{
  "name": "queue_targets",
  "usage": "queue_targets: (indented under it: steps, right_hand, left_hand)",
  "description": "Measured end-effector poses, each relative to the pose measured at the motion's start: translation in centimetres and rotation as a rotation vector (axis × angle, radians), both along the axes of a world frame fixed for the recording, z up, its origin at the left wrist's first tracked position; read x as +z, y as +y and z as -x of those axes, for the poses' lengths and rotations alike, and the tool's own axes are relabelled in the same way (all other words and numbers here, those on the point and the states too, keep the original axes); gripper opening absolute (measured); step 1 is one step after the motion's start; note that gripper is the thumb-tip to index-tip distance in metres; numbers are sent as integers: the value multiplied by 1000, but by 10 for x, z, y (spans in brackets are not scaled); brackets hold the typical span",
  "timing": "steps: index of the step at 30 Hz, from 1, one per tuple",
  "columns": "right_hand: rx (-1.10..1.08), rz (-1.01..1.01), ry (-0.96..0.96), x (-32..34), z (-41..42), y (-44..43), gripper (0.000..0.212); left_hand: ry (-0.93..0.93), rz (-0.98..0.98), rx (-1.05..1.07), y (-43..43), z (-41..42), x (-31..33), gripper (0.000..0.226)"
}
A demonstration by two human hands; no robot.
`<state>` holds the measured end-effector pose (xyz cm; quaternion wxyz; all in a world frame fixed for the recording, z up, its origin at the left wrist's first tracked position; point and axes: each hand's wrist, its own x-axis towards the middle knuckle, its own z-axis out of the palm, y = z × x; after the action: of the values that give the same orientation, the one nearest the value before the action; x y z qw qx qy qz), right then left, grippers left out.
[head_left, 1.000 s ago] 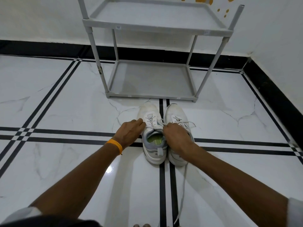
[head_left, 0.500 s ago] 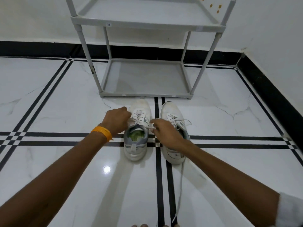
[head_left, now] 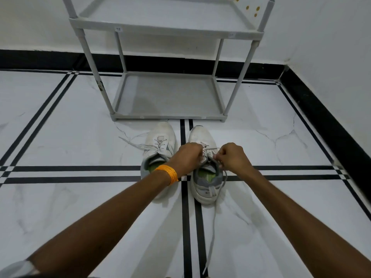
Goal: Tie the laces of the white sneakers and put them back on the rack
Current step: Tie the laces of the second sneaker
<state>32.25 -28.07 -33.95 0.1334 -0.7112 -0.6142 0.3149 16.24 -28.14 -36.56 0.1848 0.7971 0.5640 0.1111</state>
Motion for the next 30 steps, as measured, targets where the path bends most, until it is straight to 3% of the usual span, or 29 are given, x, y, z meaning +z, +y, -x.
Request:
queue_targets:
  steps: [3, 5, 8, 12, 14, 18, 24, 30]
  right_hand:
    - [-72, 27, 41, -8, -5, 3, 21]
    - [-126, 18, 67, -15, -5, 2, 18]
    - [-183, 125, 292, -19, -6, -4, 21]
    - [-291, 129, 433, -13, -11, -10, 38]
    - [-343, 57, 395, -12, -6, -13, 49]
    - [-333, -41, 283, -14, 5, -14, 49]
    - [-317, -114, 201, -20, 10, -18, 46]
    - [-240, -178, 179, -16, 10, -15, 45]
  left_hand:
    - [24, 14, -12, -4, -2, -7, 20]
    - [-83, 101, 74, -8, -3, -10, 16]
    - [-314, 213, 235, -9, -2, -3, 14]
    - [-414, 223, 312, -3, 7, 3, 20]
    - [-422, 214, 324, -3, 9, 3, 30]
    - [-406, 135, 345, -6, 6, 0, 46]
    - [-338, 67, 357, -6, 5, -3, 50]
    - [-221, 11, 360, -8, 11, 0, 36]
